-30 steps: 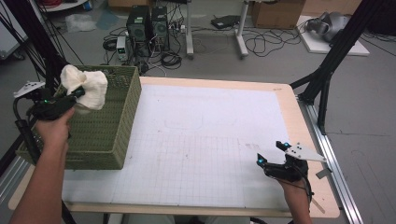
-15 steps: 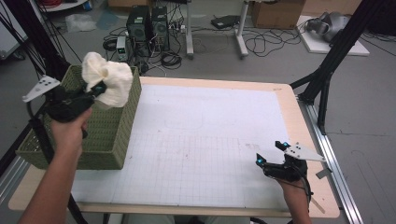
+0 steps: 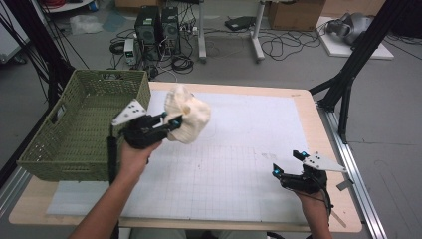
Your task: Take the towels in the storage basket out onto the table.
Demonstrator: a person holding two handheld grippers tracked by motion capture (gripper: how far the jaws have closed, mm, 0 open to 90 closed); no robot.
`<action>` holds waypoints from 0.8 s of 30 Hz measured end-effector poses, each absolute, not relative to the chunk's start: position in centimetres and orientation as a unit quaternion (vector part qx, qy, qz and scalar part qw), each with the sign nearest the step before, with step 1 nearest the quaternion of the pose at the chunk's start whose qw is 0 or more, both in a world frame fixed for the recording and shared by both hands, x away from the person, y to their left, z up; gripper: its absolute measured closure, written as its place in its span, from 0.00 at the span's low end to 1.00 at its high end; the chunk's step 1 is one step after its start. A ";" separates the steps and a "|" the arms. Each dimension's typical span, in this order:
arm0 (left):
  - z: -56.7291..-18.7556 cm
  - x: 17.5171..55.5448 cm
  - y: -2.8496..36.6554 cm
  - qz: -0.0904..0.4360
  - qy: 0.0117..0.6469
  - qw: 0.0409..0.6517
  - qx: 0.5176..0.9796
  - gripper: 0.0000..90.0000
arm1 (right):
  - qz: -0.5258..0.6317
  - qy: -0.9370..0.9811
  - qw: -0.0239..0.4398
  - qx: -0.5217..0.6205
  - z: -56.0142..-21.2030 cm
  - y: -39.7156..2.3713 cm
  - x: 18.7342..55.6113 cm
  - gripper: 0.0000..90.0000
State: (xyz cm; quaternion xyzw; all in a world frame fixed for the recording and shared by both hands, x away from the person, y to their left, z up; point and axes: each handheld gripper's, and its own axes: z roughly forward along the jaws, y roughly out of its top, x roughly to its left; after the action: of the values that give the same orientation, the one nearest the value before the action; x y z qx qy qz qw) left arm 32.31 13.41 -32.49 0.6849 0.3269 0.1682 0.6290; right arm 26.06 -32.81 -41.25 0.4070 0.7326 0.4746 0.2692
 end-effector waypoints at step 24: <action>-42.3 33.2 3.0 0.086 0.315 0.531 0.782 0.71 | 0.470 0.738 0.269 0.403 -41.4 -32.7 26.2 0.12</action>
State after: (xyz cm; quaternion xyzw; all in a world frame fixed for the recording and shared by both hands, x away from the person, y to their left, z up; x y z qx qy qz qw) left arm 33.21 2.96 -42.33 0.7817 0.3151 0.0859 0.5313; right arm 26.21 -32.67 -41.44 0.4028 0.7380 0.4695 0.2694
